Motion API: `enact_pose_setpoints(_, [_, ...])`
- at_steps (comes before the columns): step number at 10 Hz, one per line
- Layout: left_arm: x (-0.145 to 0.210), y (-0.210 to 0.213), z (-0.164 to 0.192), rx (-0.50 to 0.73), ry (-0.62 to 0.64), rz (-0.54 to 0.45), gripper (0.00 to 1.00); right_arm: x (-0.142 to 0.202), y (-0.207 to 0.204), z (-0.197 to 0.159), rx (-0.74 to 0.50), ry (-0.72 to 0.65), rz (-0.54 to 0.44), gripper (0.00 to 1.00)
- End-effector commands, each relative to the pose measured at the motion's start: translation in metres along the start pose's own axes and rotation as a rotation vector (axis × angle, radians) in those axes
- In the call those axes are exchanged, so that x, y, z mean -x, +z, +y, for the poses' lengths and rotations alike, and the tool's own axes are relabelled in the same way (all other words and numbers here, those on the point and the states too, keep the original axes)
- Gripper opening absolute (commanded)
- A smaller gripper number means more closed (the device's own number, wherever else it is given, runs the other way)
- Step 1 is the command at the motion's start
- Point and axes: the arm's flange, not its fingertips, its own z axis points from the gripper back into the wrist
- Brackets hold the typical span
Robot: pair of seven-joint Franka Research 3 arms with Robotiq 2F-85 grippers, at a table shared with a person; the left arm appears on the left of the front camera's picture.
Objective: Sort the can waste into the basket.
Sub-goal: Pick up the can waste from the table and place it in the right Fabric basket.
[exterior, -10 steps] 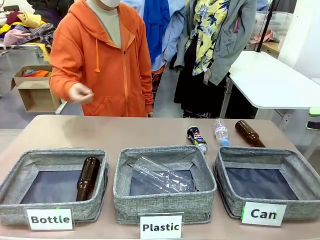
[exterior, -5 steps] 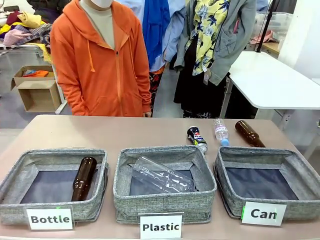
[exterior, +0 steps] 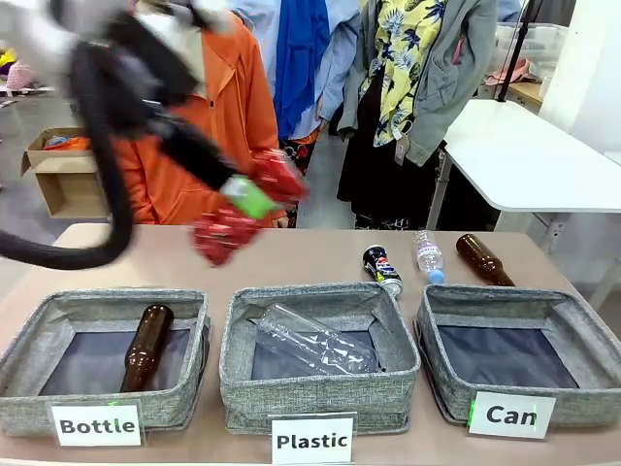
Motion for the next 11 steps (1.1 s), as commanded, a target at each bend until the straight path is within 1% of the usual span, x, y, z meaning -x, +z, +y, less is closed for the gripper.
enact_pose_setpoints(1, [-0.059, -0.057, 0.037, 0.061, -0.006, 0.041, 0.23, 0.005, 0.033, -0.025, -0.013, -0.016, -0.027, 1.0])
enact_pose_setpoints(2, [-0.084, -0.108, 0.043, 0.061, -0.018, 0.053, 0.23, 0.012, 0.05, -0.039, 0.01, -0.042, -0.061, 1.0])
enact_pose_setpoints(3, [-0.113, -0.161, 0.05, -0.028, -0.032, 0.027, 0.23, 0.023, 0.065, -0.051, 0.008, -0.068, -0.094, 1.0])
enact_pose_setpoints(4, [-0.136, -0.205, 0.061, -0.079, -0.071, 0.039, 0.23, 0.036, 0.075, -0.061, 0.001, -0.073, -0.095, 1.0])
enact_pose_setpoints(5, [-0.154, -0.241, 0.074, -0.16, -0.161, 0.041, 0.23, 0.05, 0.083, -0.071, 0.003, -0.073, -0.09, 1.0])
enact_pose_setpoints(6, [-0.167, -0.271, 0.088, -0.237, -0.254, 0.033, 0.23, 0.061, 0.09, -0.08, 0.011, -0.044, -0.076, 1.0])
enact_pose_setpoints(7, [-0.167, -0.298, 0.106, -0.271, -0.257, 0.03, 0.23, 0.069, 0.095, -0.087, 0.011, -0.037, -0.124, 1.0])
enact_pose_setpoints(8, [-0.162, -0.314, 0.124, -0.358, -0.265, 0.065, 0.23, 0.05, 0.076, -0.072, 0.01, -0.085, -0.112, 1.0])
enact_pose_setpoints(9, [-0.159, -0.325, 0.136, -0.399, -0.258, 0.107, 0.23, 0.05, 0.076, -0.072, 0.01, -0.085, -0.112, 1.0])
enact_pose_setpoints(11, [-0.157, -0.333, 0.14, -0.378, -0.24, 0.139, 0.23, 0.05, 0.076, -0.072, 0.01, -0.085, -0.112, 1.0])
